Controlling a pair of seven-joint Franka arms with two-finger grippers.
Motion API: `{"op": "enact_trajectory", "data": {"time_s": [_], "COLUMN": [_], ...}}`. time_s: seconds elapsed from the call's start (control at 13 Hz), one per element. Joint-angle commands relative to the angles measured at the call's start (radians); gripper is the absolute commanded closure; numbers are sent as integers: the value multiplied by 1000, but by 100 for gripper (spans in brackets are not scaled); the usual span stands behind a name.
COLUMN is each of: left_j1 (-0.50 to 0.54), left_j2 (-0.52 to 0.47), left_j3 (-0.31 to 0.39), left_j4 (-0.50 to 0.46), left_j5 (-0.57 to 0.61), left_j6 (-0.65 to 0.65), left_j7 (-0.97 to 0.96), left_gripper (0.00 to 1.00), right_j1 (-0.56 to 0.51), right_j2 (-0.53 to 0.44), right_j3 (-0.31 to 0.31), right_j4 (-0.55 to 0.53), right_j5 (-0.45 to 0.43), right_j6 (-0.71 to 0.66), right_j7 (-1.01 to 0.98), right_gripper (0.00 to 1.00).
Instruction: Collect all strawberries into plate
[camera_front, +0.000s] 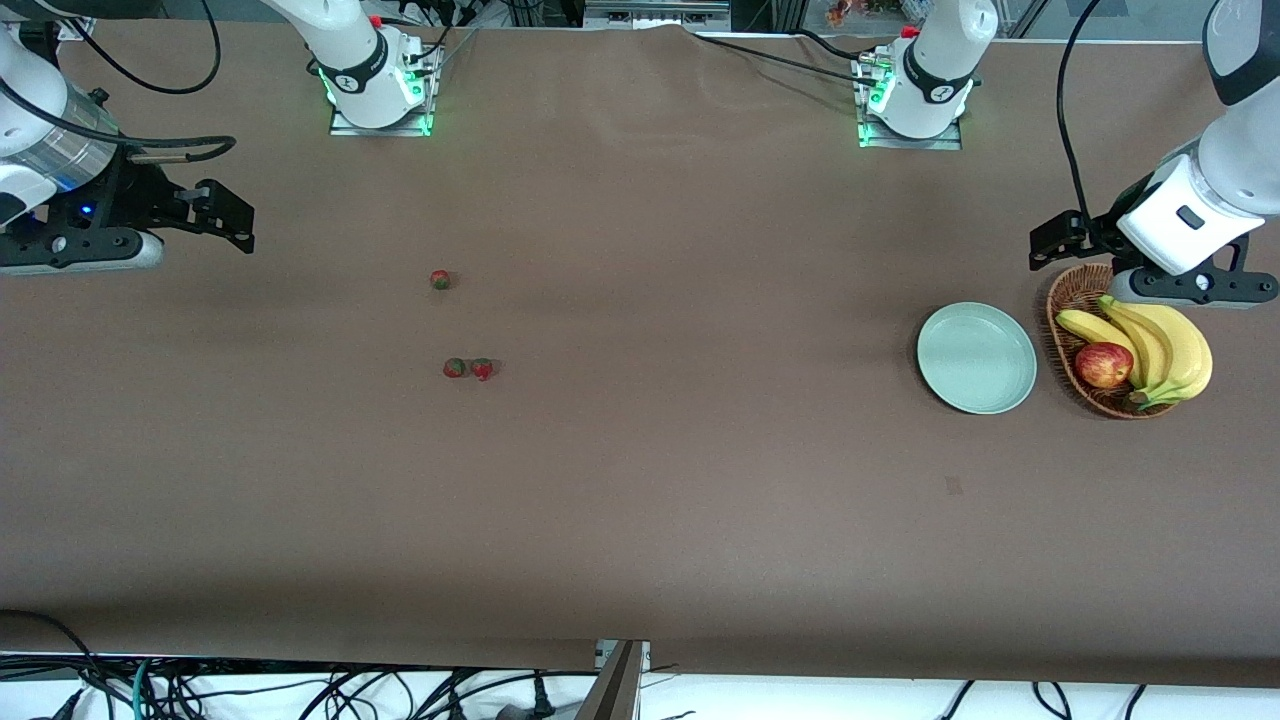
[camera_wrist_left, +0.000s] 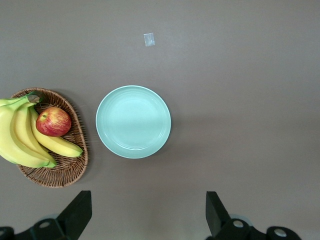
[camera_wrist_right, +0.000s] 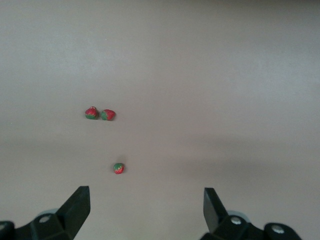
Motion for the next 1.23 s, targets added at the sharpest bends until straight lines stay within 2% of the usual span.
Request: {"op": "enact_trajectory", "data": {"time_s": [0.0,0.46,0.62,0.85,1.0,1.08,1.16], "left_j1": [9,14,14,14,14,14,14], "left_j2": [1,2,2,2,2,2,2], "left_j3": [-8,-7,-7,-6,-7,-6,-6], "left_j4": [10,10,10,10,10,10,10], "left_j5": [-16,-32,-32,-32,-32,-32,-32], "left_j6": [-3,-3,-3,-3,-3,-1,-1], "left_j7": [19,19,19,19,19,19,19], "left_gripper": [0,0,0,0,0,0,0], "right_j1": [-10,-8,-2,21,44,44,47], "right_j2": [7,7,10,75,96,96,86], "right_j3": [4,-4,1,7,7,7,9], "right_j4": [15,37,21,9,-75,-160,-266], "right_j5": [1,-1,-13,25,85,140,152], "right_j6": [-6,-15,-82,-144,-89,-15,105], "right_j7": [6,-8,-31,-80,-77,-73,-70], "right_gripper": [0,0,0,0,0,0,0]}}
